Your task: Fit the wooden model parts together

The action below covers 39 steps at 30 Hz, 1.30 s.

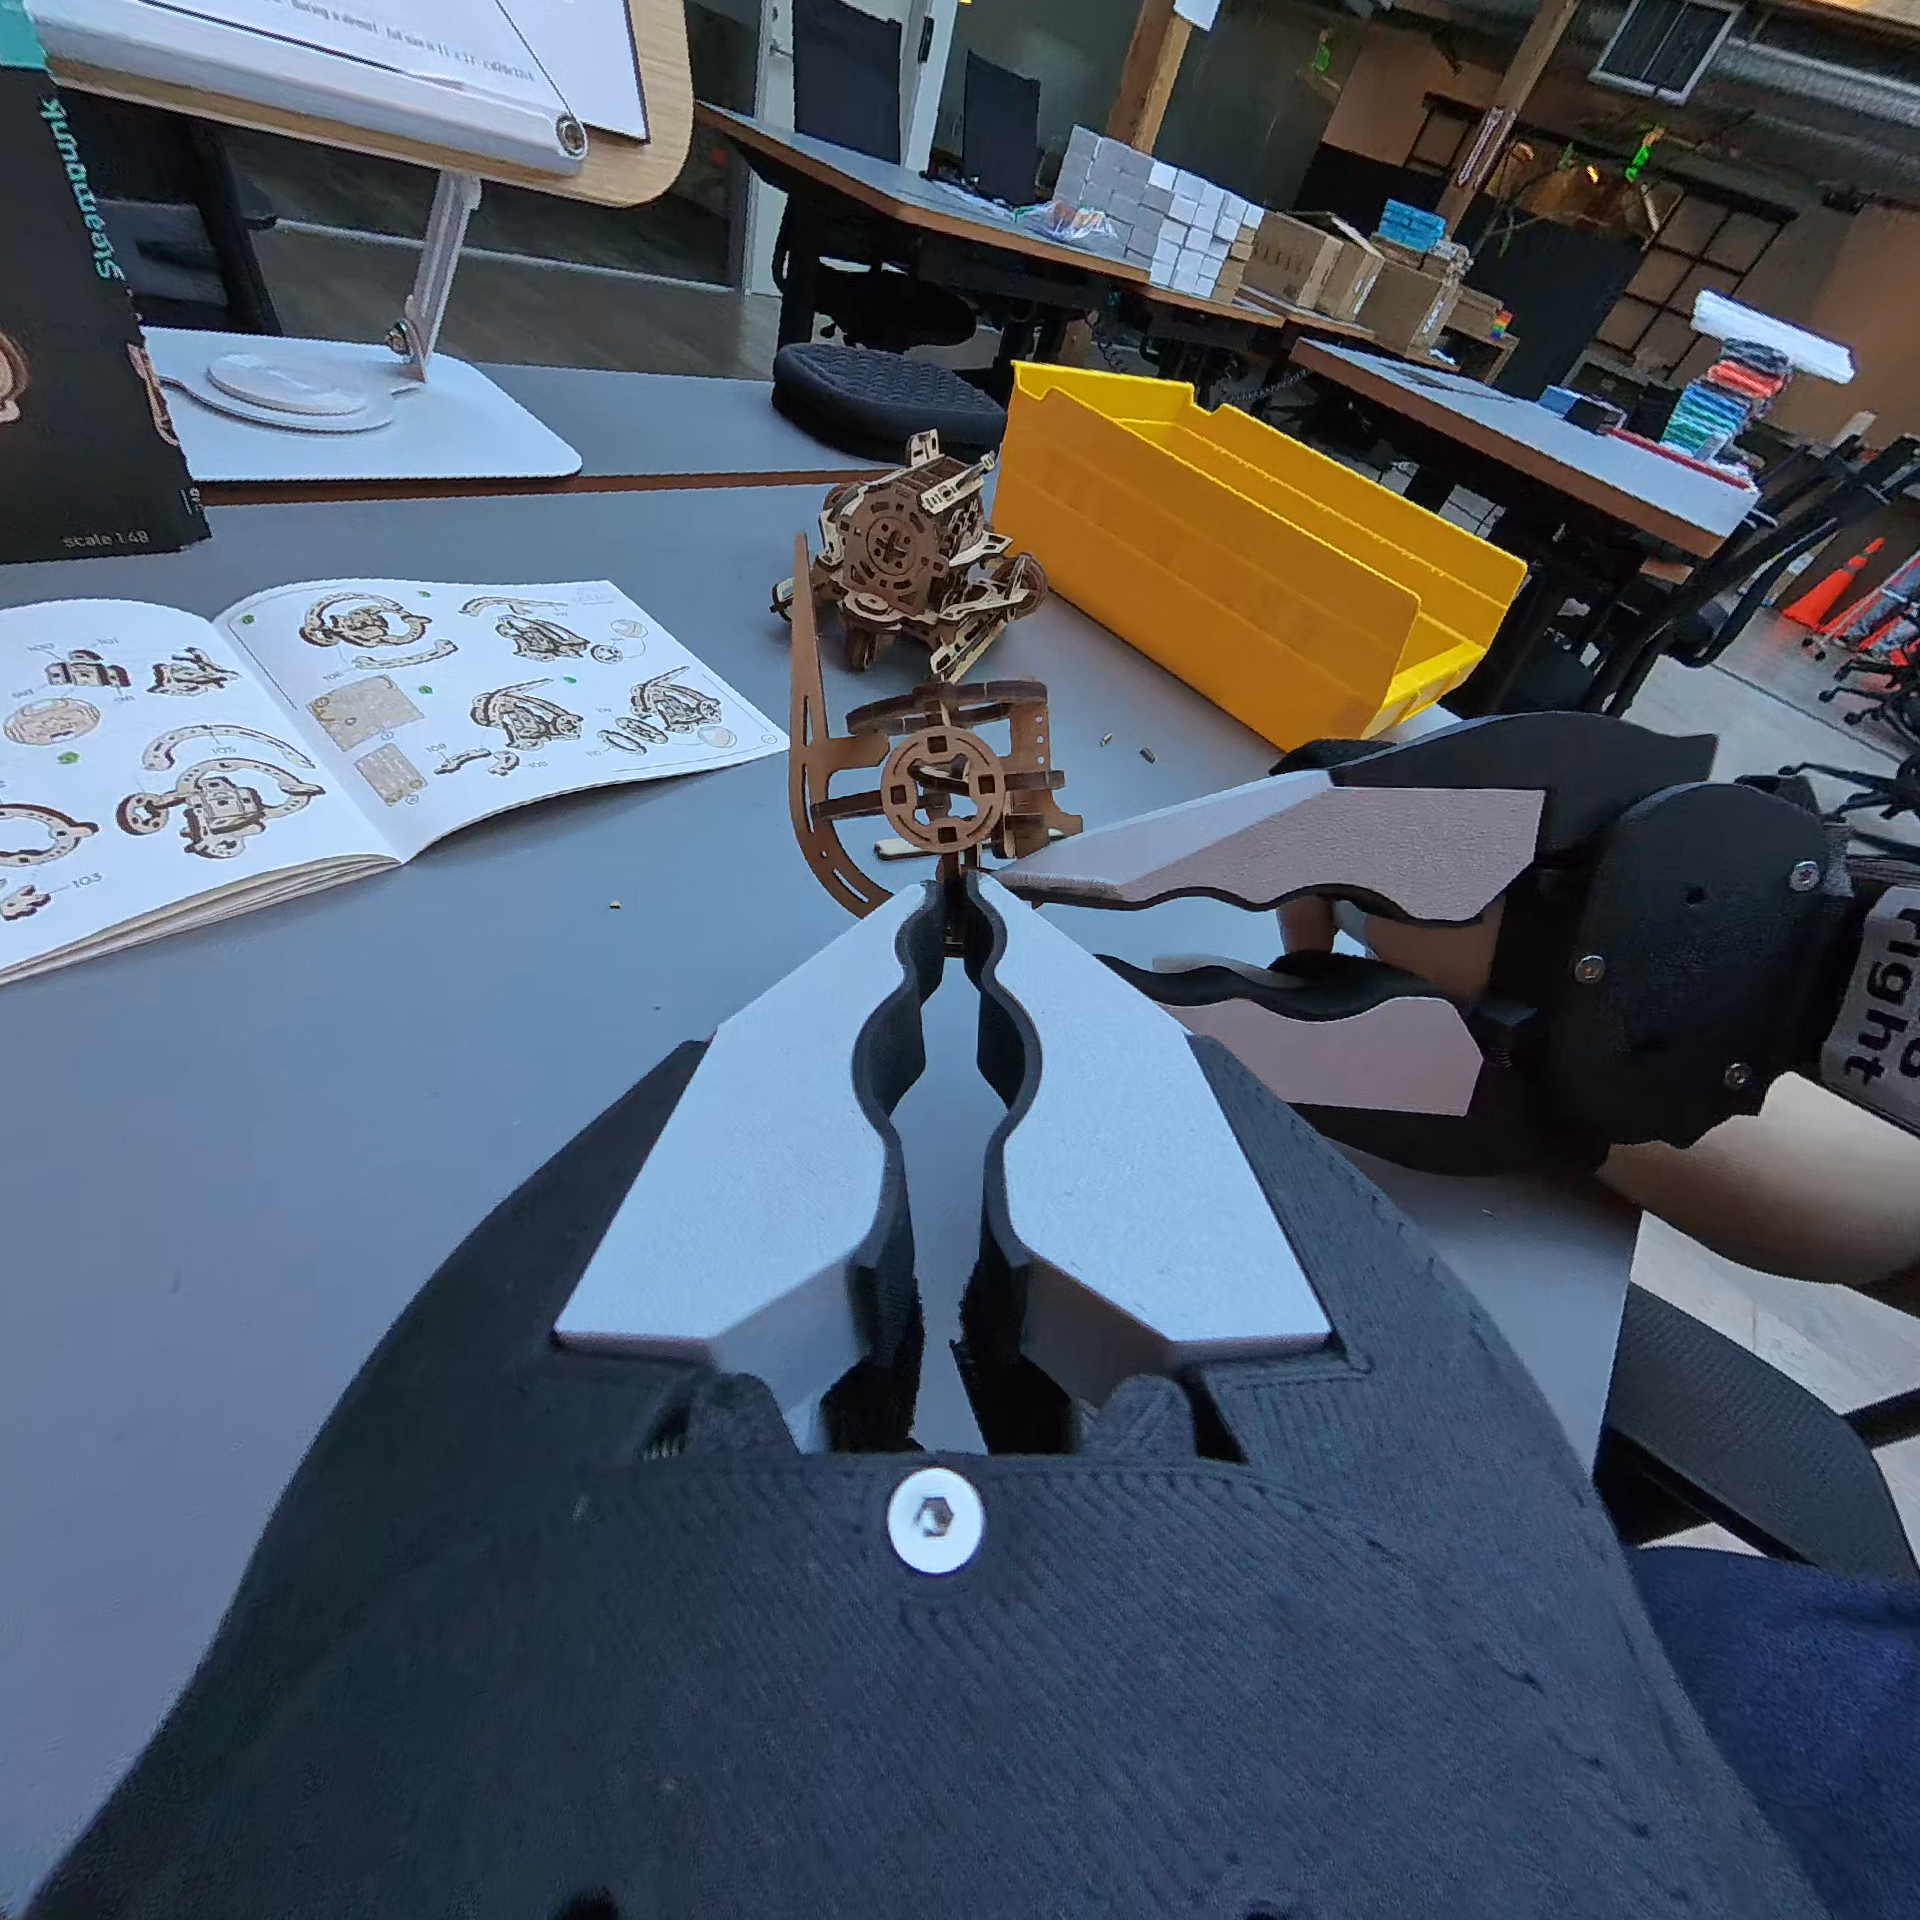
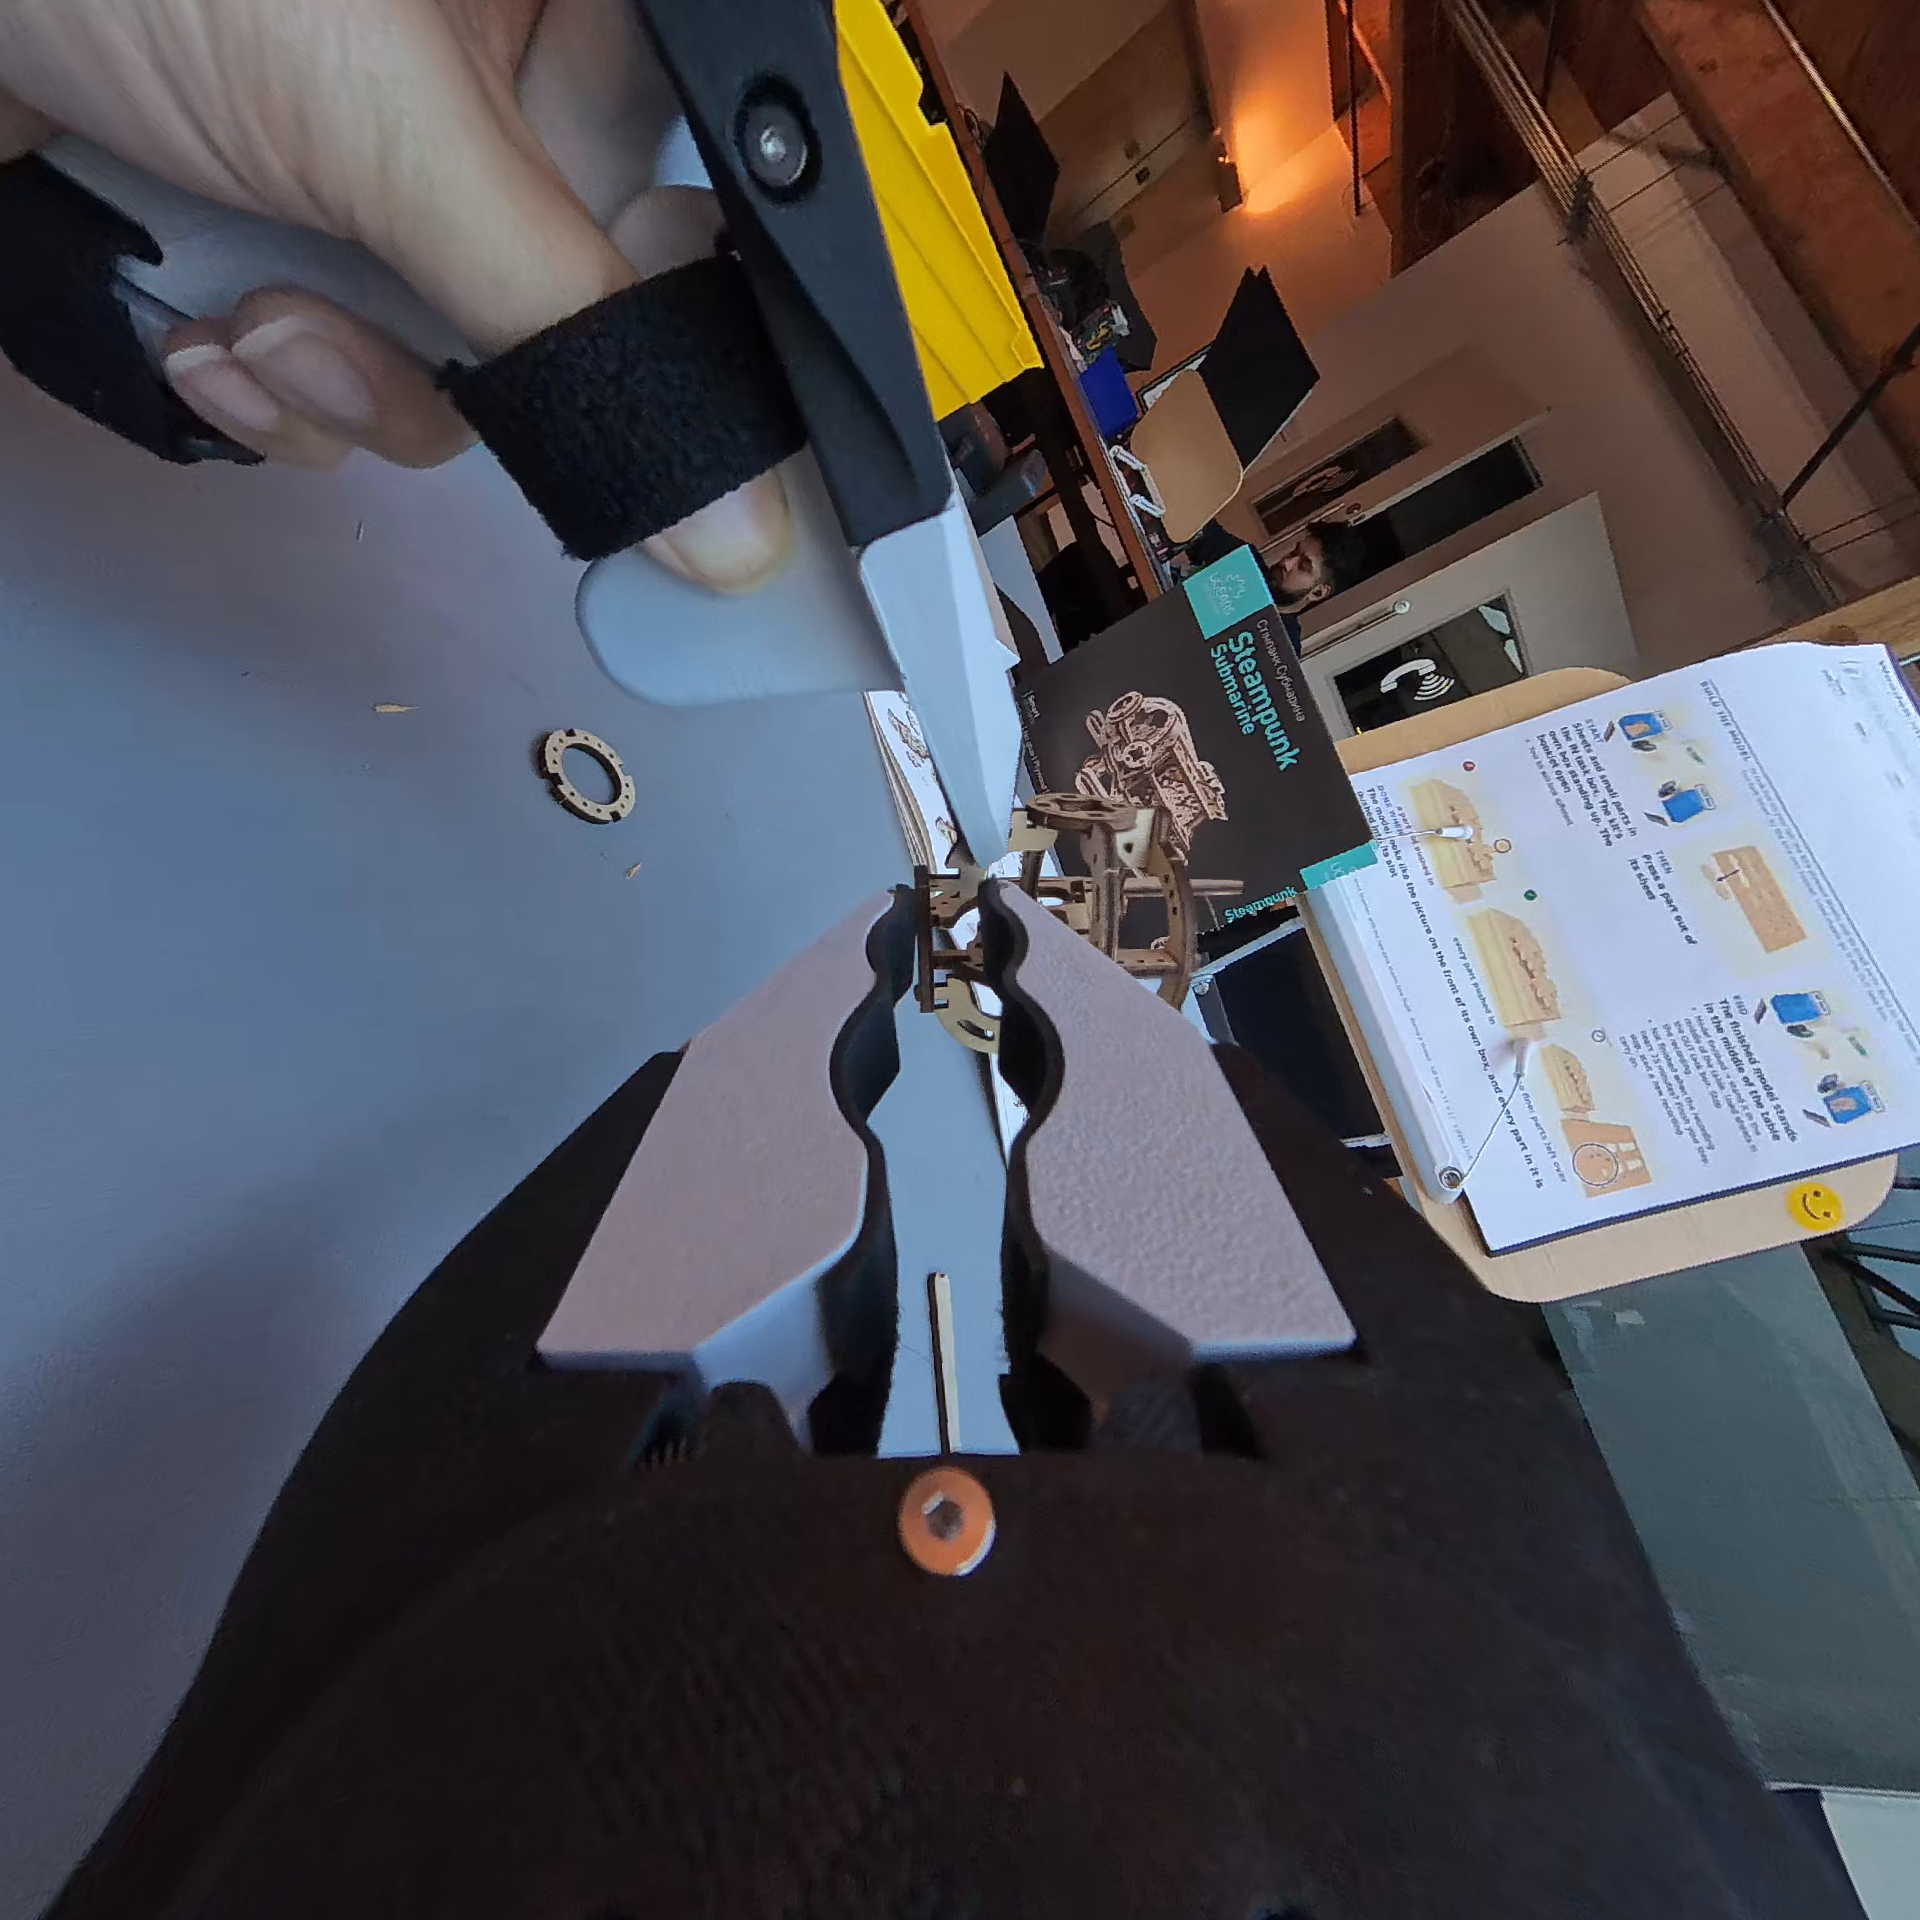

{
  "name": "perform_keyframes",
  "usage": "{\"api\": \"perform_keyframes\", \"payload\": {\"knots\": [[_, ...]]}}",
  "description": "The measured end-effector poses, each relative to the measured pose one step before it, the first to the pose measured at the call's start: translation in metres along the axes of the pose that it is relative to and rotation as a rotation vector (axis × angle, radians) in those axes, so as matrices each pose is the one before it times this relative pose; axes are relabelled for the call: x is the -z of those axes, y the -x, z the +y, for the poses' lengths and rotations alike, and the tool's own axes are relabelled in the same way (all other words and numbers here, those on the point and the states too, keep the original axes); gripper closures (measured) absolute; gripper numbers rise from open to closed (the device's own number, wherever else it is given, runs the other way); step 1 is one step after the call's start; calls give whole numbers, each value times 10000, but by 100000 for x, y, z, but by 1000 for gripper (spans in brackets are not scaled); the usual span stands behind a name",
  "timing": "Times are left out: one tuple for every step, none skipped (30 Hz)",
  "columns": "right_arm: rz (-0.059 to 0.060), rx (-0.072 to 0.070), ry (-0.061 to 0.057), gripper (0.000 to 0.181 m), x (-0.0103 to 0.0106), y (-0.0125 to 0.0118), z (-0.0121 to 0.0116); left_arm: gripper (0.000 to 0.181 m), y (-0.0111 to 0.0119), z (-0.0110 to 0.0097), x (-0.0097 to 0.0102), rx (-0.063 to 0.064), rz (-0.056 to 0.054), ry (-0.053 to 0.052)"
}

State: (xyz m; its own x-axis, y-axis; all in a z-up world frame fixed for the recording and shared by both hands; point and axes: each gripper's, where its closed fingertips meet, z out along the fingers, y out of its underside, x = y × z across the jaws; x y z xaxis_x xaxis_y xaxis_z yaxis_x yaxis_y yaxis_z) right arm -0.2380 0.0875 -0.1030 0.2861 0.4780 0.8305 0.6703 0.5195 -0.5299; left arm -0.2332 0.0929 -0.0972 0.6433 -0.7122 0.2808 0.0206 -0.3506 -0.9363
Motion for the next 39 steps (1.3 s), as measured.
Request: {"api": "perform_keyframes", "payload": {"knots": [[5,-92,-5,171,4,-44,-14,181,9,-44,10,77,12,-61],[-24,-168,4,171,-6,-43,3,181,16,-21,-11,57,-5,-54],[-5,-235,25,170,-25,-93,31,181,23,-42,-13,32,-28,-73],[-66,-239,52,170,-46,-2,45,181,31,12,-47,-8,-44,-43],[-49,-204,17,170,-40,27,15,181,20,39,-38,-24,-44,-20],[15,-104,11,170,-32,-15,6,181,-5,22,-57,16,-22,-22],[26,2,25,170,-43,22,-10,181,-34,36,-62,45,6,-11],[54,70,65,170,-62,32,41,181,-31,78,-75,48,16,13],[48,151,67,170,-85,52,58,181,-33,87,-76,42,20,28],[69,169,111,169,-84,14,134,181,6,86,-72,33,-8,25],[32,93,68,169,-58,21,70,181,17,63,-40,20,-13,9],[19,6,40,169,-38,-2,46,181,19,21,-33,23,-11,-7],[-6,-37,53,168,-28,10,51,181,12,29,-18,26,0,9],[-10,-19,50,168,-25,16,47,181,31,40,-33,23,-17,18],[-13,0,79,168,-57,29,91,181,36,72,-44,-16,-45,37],[-19,-18,94,168,-74,54,94,181,72,85,-53,-59,-80,47],[-51,-27,128,168,-111,93,134,181,77,109,-74,-75,-91,66],[-69,11,128,168,-94,114,141,181,58,152,-87,-72,-83,78],[-46,34,99,168,-80,93,125,181,60,123,-66,-39,-59,49],[-33,9,49,168,-46,69,80,181,33,94,-57,20,-18,24],[-47,-19,22,168,-21,66,69,181,26,82,-47,31,9,30],[-63,-25,19,168,-34,82,56,181,35,99,-23,39,8,43],[-67,-7,24,168,-33,83,69,181,37,75,-33,41,2,42],[-30,-24,2,168,-21,17,32,181,29,41,-30,30,-3,16],[-44,-60,23,169,-15,32,28,181,6,25,-27,19,-2,22],[-77,-62,48,169,28,51,43,181,-27,24,-12,7,16,22],[-20,-62,-31,170,94,-82,-41,181,-85,-69,3,14,42,-35],[-35,-75,-56,170,105,-48,-16,181,-90,-74,18,29,44,-23],[-38,-81,-37,171,98,-59,-11,181,-78,-57,2,12,37,1],[3,-57,-35,171,62,-74,-20,181,-68,-55,-11,-3,20,-10],[-4,-21,-8,171,14,-14,27,181,-17,-16,-22,-13,-10,17],[-25,-1,43,171,-19,14,65,180,11,38,-40,-21,-19,41],[-11,-2,24,171,-17,15,19,181,23,37,-25,15,-1,27],[-21,13,5,171,-10,30,22,181,13,30,-2,46,15,26],[-43,-15,-8,172,-4,55,-6,181,14,53,20,51,17,24],[-60,-43,2,172,-8,78,10,181,23,59,19,40,6,26],[-44,-24,-19,172,-5,59,-15,181,18,41,26,31,9,7],[-46,-4,-5,172,3,52,-19,181,1,32,33,34,20,-2],[-57,-69,-13,172,-5,37,-21,180,23,14,35,26,30,1]]}}
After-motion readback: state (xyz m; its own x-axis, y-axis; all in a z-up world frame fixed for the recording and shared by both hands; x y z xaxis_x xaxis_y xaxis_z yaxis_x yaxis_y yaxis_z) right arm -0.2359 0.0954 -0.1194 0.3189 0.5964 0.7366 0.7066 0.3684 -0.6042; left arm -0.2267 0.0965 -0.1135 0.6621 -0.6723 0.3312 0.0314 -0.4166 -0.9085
